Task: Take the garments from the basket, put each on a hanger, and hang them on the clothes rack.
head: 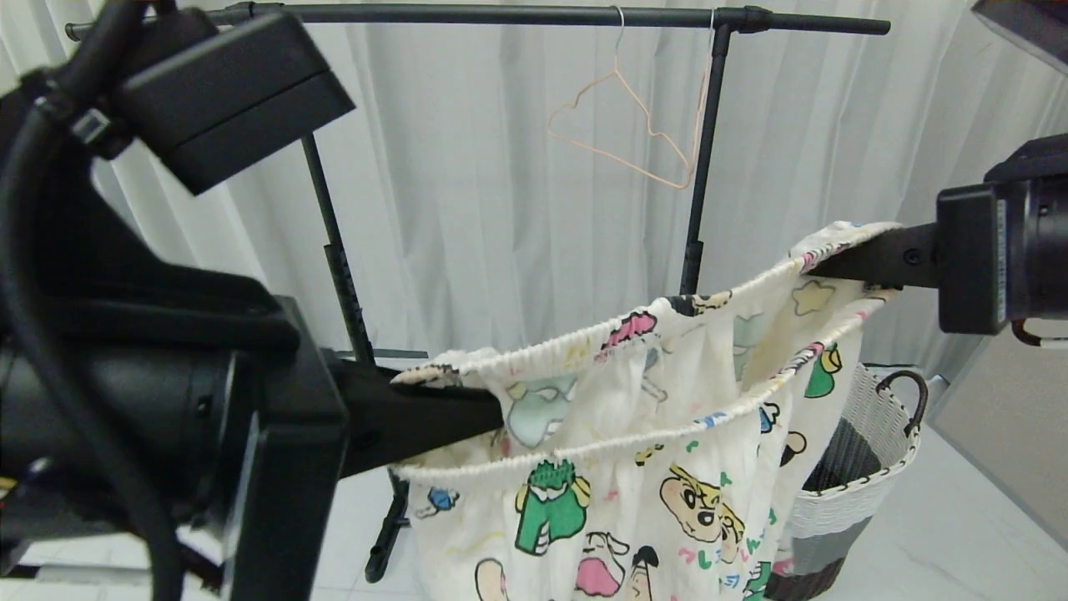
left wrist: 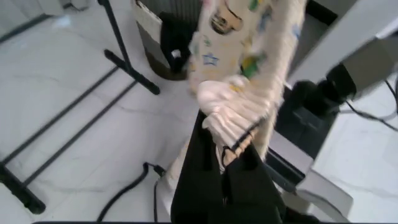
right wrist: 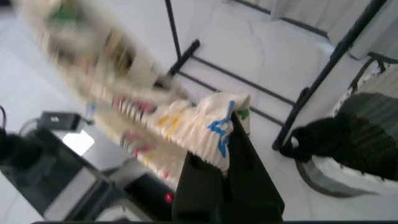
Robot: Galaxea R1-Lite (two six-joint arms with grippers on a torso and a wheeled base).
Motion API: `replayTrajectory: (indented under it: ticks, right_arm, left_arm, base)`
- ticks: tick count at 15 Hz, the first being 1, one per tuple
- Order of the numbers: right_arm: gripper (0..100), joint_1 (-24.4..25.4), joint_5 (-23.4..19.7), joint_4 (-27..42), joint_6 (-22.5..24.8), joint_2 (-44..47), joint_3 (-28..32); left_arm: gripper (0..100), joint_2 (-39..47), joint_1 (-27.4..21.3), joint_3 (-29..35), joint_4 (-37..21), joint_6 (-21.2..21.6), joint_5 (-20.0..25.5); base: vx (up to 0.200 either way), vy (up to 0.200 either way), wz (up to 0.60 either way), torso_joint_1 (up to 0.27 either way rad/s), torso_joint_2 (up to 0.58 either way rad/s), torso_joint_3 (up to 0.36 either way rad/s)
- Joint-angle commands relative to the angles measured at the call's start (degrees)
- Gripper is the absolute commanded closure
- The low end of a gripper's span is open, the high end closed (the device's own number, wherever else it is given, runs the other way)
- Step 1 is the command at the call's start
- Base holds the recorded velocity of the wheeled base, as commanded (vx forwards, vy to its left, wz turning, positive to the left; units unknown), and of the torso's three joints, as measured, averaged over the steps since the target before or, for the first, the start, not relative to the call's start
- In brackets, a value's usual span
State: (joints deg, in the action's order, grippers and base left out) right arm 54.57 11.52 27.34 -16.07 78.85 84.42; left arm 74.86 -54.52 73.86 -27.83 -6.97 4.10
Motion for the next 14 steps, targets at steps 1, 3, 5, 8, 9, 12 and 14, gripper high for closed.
replayTrajectory:
  ticks: [1,3,5,8,9,12,14]
  right_arm:
    - [100,-0.16,-0.01,-0.01,-0.02,1.66,0.39]
    - [100,-0.16,-0.01,0.17,-0.02,1.4,0.22]
    - [100,-0.16,0.08,1.22,-0.02,-0.1,-0.04]
    - [100,-0.07,0.08,10.54,-0.02,-3.44,-0.13]
    - [100,-0.07,0.08,10.89,-0.02,-3.53,-0.22]
    - [100,0.01,0.08,10.89,-0.1,-3.0,-0.31]
    - [0,0.1,0.08,10.8,-0.1,-3.35,-1.71]
  left_arm:
    - [100,-3.5,-2.0,-2.5,-0.12,-0.32,-0.23]
    - [100,-3.23,-2.0,-2.41,-0.12,-0.23,-0.4]
    - [100,-0.24,-0.33,-2.32,-0.12,-0.06,-6.56]
    - [100,5.47,1.25,1.37,5.59,-0.32,-16.84]
    - [100,5.73,1.25,1.81,6.91,-0.23,-16.75]
    - [100,6.08,1.25,1.81,7.0,-0.23,-16.84]
    - [100,6.44,1.25,1.81,7.0,-0.23,-17.1]
  base:
    - [0.0,0.0,0.0,0.0,0.0,0.0]
    - [0.0,0.0,0.0,0.0,0.0,0.0]
    - [0.0,0.0,0.0,0.0,0.0,0.0]
    - [0.0,0.0,0.0,0.0,0.0,0.0]
    - [0.0,0.0,0.0,0.0,0.0,0.0]
    - [0.0,0.0,0.0,0.0,0.0,0.0]
    - [0.0,0.0,0.0,0.0,0.0,0.0]
